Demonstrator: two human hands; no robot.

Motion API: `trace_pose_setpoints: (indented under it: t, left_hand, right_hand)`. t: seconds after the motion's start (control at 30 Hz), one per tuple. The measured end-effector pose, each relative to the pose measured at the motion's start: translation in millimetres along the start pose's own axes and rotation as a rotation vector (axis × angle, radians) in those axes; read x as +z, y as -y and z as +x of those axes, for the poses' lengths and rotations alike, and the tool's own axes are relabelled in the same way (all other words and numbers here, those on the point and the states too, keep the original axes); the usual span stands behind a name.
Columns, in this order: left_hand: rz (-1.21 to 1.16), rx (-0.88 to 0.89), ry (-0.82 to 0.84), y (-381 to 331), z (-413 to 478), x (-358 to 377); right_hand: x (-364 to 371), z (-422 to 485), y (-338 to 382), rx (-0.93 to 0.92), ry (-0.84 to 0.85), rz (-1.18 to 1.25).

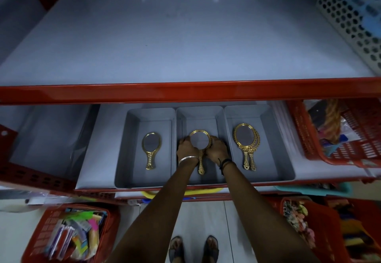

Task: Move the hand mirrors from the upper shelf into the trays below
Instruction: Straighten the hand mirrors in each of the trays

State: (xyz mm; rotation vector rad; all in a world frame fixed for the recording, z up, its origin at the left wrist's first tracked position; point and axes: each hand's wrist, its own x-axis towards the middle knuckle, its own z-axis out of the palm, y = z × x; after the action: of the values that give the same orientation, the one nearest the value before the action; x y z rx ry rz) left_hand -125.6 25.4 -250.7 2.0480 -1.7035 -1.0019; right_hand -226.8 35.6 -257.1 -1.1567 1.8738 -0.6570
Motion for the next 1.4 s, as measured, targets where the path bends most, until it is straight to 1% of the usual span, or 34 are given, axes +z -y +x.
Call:
trace_pose_setpoints:
  t: [0.5, 0.67, 0.9, 1.07, 1.27, 1.33, 1.4]
  left_hand:
    - [-0.026, -0.023, 0.003, -2.6, -5.4, -0.5]
    - [-0.029, -0.025, -0.009, -7.1, -10.4, -2.3]
    - [-0.045, -0.029, -0.011, -8.4, -12.5, -2.0]
    - [-0.045, -0.044, -0.009, -8.1, -12.6, -4.2]
    - [0.007, -0.07, -0.029, -13.0, -18.9, -17.4]
    - [0.011, -0.052, -0.076, -20.2, -22.7, -27.0]
    - [-0.041, 0.014, -0.133, -28.3, -24.8, -33.6]
  right_hand:
    - [-2.8, 1.0, -1.9, 0.064, 0.045, 0.003]
    - [-2.3, 1.4, -0.9, 0.066, 0.033, -0.041]
    - [-3.3, 1.0, 0.6, 0.054, 0.03, -0.037]
    - [-5.4, -2.3, 2.3, 0.095, 0.033, -0.028]
    - [-19.6, -14.7, 13.2, 0.12, -0.005, -0.051]
    - [-28.1, -19.3, 16.1, 0.066, -0.029, -0.043]
    - [-39.6, -22.8, 15.8, -0.007, -0.084, 0.005]
